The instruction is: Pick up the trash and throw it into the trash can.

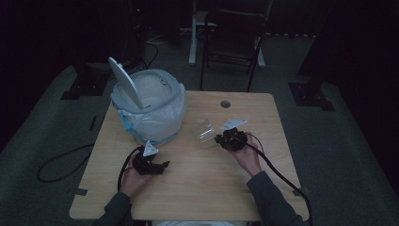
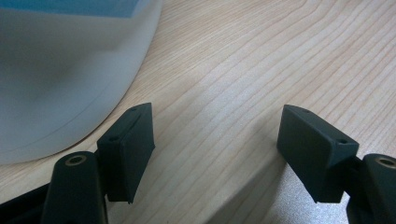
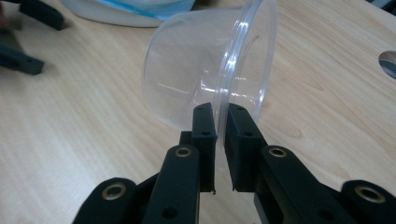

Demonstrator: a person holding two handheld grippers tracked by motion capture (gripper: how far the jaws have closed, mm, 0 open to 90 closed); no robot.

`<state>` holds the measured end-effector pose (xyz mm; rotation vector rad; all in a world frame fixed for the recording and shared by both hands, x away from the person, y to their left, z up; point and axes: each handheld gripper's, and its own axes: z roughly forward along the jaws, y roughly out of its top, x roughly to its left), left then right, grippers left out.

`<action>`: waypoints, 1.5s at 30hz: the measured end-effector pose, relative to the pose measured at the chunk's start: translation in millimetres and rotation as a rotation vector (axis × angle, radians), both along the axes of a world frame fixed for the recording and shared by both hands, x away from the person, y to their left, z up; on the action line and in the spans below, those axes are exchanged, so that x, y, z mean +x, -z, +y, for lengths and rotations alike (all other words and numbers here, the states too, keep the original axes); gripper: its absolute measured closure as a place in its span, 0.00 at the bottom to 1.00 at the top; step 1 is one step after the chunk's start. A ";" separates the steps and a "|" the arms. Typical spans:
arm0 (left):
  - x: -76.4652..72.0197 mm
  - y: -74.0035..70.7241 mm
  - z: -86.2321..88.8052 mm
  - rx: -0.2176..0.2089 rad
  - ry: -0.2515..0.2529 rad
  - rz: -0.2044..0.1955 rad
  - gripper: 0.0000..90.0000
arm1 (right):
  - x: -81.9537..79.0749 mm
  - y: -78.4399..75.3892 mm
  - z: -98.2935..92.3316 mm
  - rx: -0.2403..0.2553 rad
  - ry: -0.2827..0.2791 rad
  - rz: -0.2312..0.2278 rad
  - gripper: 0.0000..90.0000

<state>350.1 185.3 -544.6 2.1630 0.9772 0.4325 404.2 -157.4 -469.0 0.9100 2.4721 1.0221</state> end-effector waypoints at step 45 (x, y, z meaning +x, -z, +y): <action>0.0 0.0 -0.4 0.000 -0.001 0.000 0.31 | 16.5 -84.2 -3.0 0.133 0.004 -0.149 0.93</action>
